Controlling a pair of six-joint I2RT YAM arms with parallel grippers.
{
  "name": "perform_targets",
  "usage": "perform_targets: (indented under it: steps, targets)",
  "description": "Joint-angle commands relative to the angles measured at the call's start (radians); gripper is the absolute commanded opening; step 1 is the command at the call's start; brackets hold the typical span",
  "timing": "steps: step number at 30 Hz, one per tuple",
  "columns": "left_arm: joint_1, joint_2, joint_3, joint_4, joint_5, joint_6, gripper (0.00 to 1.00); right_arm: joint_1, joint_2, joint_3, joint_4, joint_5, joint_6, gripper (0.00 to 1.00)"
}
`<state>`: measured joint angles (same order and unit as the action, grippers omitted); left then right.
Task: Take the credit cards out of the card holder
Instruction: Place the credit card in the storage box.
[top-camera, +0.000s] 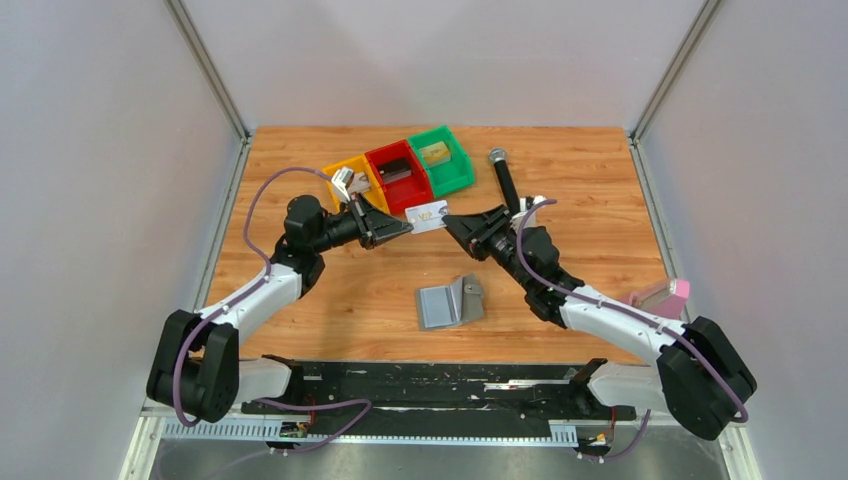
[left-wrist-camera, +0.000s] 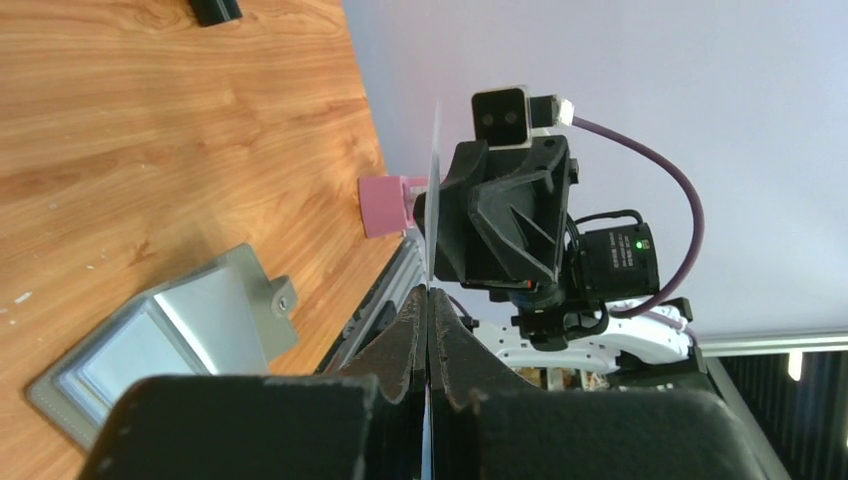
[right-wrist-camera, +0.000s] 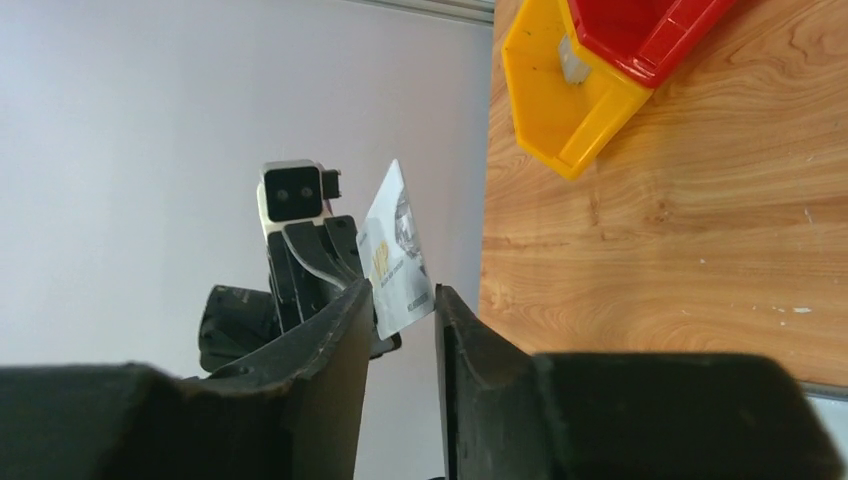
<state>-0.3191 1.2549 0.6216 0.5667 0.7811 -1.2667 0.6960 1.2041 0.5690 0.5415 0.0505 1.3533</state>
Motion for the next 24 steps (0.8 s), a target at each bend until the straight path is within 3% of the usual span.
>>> perform_targets:
  steps: [1,5,8,12,24]
  targets:
    - [0.017,-0.018,0.070,-0.077,0.008,0.094,0.00,-0.005,-0.042,-0.007,0.028,-0.016,-0.050,0.36]
    - [0.035,-0.010,0.086,-0.101,0.012,0.112,0.00,-0.018,-0.084,-0.027,0.017,-0.012,-0.081,0.50]
    - [0.048,0.004,0.109,-0.123,0.011,0.131,0.00,-0.025,-0.129,-0.049,0.007,-0.014,-0.107,0.75]
    - [0.088,0.021,0.147,-0.184,0.007,0.167,0.00,-0.027,-0.205,-0.073,-0.042,0.002,-0.144,0.99]
    - [0.299,0.122,0.262,-0.304,-0.040,0.248,0.00,-0.046,-0.378,-0.113,-0.188,0.026,-0.254,1.00]
